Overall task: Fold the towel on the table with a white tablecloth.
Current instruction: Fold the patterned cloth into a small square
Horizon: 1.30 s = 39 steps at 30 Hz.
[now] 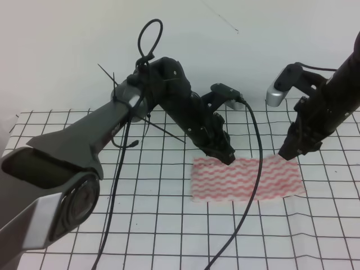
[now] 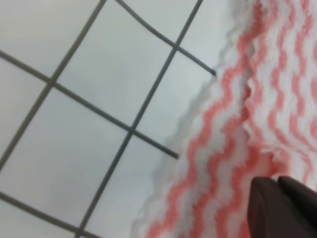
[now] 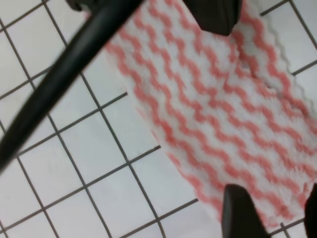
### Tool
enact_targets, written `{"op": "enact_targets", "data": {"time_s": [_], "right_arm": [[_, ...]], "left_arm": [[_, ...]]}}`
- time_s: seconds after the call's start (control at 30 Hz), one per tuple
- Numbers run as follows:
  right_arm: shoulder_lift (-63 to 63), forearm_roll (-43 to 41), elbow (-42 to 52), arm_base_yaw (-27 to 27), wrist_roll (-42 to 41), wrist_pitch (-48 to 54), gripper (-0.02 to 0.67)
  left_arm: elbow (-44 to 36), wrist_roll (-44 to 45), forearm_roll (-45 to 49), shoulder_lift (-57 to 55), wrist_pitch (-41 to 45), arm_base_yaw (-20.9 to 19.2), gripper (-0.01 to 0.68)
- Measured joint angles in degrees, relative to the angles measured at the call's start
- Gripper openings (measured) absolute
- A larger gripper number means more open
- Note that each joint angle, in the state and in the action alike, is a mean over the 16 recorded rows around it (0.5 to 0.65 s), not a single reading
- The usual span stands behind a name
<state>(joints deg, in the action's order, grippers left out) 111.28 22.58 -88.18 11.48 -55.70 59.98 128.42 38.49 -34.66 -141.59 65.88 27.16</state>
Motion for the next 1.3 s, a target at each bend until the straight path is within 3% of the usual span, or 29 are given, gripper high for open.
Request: {"op": "enact_targets", "data": {"time_s": [0.8,1.3], "right_arm": [[-0.1,-0.04,0.0,-0.01,0.12,-0.29,0.281],[-0.15,0.13,0.0,-0.02,0.15,-0.01,0.282]], "left_arm": [[0.27,3.49,1.79,0.0,-2.81,0.1,0.0],[4.98,1.87,3.22,-0.76,-0.64,0.09,0.016]]}}
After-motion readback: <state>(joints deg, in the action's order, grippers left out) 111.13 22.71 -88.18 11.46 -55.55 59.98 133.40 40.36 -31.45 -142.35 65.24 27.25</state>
